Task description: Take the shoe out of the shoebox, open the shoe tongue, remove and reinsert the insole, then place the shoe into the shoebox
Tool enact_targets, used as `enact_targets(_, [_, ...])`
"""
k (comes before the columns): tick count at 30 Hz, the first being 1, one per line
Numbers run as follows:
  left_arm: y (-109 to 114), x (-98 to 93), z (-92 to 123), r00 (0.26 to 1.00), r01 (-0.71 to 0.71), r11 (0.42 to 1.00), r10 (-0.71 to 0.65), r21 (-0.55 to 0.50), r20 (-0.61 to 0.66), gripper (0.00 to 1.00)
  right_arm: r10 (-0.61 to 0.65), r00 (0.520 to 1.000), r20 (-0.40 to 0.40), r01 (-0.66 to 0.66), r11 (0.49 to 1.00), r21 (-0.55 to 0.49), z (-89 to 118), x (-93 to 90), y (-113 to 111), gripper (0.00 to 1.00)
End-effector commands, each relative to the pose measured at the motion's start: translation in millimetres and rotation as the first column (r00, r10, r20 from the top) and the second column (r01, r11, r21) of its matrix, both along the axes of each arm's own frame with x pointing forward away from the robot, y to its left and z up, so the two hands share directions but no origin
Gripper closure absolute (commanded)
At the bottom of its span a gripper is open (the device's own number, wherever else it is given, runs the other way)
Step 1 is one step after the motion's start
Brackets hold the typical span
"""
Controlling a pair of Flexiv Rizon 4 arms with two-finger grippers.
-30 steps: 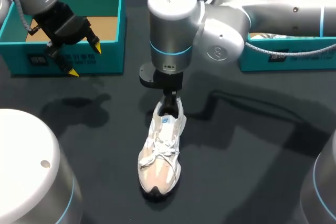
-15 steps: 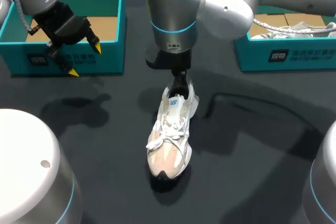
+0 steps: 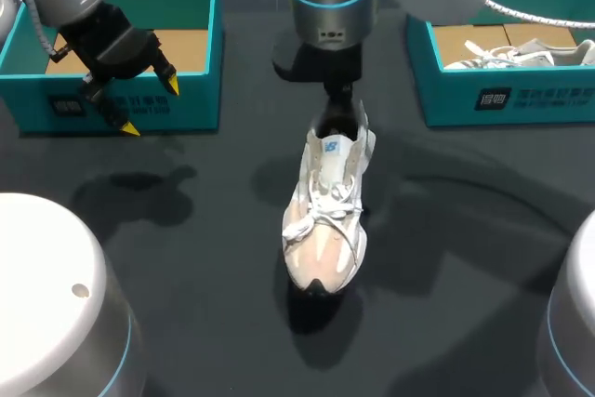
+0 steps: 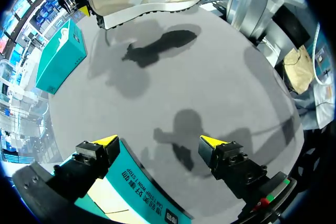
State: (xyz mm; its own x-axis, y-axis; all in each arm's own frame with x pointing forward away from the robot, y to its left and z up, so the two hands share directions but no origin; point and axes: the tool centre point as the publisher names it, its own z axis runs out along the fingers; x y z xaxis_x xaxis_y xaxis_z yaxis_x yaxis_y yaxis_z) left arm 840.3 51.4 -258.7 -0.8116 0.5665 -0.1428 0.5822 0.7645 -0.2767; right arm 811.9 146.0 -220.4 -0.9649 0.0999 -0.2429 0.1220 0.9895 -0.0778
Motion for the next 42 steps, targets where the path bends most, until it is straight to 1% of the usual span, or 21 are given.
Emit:
enact_targets(1, [0.1,-0.2,0.3,1.000,0.000,1.000,0.000,0.003,0.000,0.00,0.001,1.000,-0.001,-0.001,1.000,0.003,0.3,0.1,-1.0,1.00])
enact_targets(10, [0.1,-0.2,0.3,1.000,0.000,1.000,0.000,0.003,0.000,0.00,0.001,1.000,-0.001,-0.001,1.000,0.003,0.3,0.1,-1.0,1.00])
enact_targets(17, [0.1,-0.2,0.3,1.000,0.000,1.000,0.000,0.003,0.000,0.00,0.006,1.000,0.026,-0.005,0.999,-0.049,25.8,15.3,-5.5,1.00])
enact_targets(22, [0.1,-0.2,0.3,1.000,0.000,1.000,0.000,0.003,0.000,0.00,0.019,0.999,0.033,-0.016,0.996,-0.093,45.4,32.5,-22.0,1.00])
enact_targets(28, [0.1,-0.2,0.3,1.000,0.000,1.000,0.000,0.003,0.000,0.00,0.042,0.998,0.051,-0.034,0.990,-0.138,70.6,55.9,-56.2,1.00])
enact_targets(29, [0.1,-0.2,0.3,1.000,0.000,1.000,0.000,0.003,0.000,0.00,0.051,0.997,0.061,-0.043,0.990,-0.137,76.0,61.0,-65.9,1.00])
enact_targets(31, [0.1,-0.2,0.3,1.000,0.000,1.000,0.000,0.003,0.000,0.00,0.066,0.996,0.063,-0.055,0.985,-0.166,81.6,70.4,-82.8,1.00])
enact_targets(34, [0.1,-0.2,0.3,1.000,0.000,1.000,0.000,0.003,0.000,0.00,0.099,0.992,0.075,-0.085,0.983,-0.165,88.0,85.4,-110.1,1.00])
enact_targets(37, [0.1,-0.2,0.3,1.000,0.000,1.000,0.000,0.003,0.000,0.00,0.119,0.989,0.086,-0.103,0.980,-0.171,90.2,103.2,-142.9,1.00])
enact_targets(42, [0.1,-0.2,0.3,1.000,0.000,1.000,0.000,0.003,0.000,0.00,0.115,0.989,0.091,-0.099,0.982,-0.162,91.0,135.3,-196.2,1.00])
